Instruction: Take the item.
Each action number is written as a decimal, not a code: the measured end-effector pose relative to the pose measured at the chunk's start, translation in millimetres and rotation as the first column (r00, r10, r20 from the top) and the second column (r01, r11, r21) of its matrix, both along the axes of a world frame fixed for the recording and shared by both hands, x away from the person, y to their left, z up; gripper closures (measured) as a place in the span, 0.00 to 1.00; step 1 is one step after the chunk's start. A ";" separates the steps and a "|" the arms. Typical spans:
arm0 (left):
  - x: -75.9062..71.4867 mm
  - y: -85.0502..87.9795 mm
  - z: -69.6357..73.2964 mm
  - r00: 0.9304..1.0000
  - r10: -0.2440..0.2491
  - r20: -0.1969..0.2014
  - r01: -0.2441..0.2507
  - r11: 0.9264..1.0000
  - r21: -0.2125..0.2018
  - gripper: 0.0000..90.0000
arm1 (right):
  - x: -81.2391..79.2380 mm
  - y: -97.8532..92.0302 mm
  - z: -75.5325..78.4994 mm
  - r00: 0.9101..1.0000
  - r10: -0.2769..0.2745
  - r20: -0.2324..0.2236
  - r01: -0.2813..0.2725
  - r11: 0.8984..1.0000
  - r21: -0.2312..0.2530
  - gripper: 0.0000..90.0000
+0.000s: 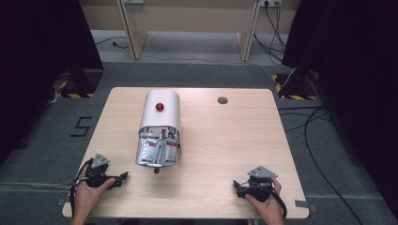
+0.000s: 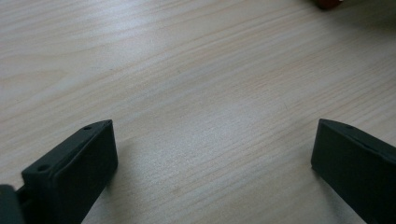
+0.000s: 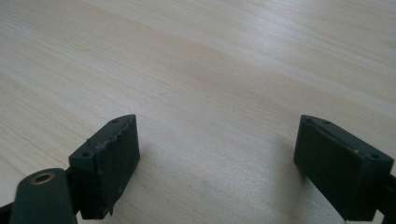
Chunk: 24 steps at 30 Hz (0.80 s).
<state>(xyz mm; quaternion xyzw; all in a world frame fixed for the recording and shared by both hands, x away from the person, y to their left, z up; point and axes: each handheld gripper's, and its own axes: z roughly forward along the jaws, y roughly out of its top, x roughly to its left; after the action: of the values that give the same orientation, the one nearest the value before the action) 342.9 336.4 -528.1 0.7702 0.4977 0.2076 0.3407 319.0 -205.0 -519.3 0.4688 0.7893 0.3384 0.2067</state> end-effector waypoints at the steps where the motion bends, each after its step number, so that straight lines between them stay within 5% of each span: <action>1: 0.0 0.0 0.0 1.000 0.000 0.000 0.000 1.000 0.000 0.00 | 0.0 0.0 0.0 1.000 0.000 0.000 0.000 1.000 0.000 0.17; 10: 0.0 0.0 0.0 1.000 0.000 0.000 0.000 1.000 0.000 0.00 | 0.2 -0.8 0.4 1.000 0.004 0.010 -0.004 1.000 0.004 0.21; 24: 0.0 0.0 0.0 1.000 0.000 0.000 0.000 1.000 0.000 0.00 | -2.7 1.7 19.1 0.991 -0.007 0.131 -0.003 0.997 0.074 0.24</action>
<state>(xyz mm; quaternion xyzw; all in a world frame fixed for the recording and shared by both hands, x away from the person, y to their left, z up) 342.9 336.4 -528.1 0.7701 0.4977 0.2078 0.3407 316.3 -203.4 -500.2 0.4536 0.7606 0.3972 0.2408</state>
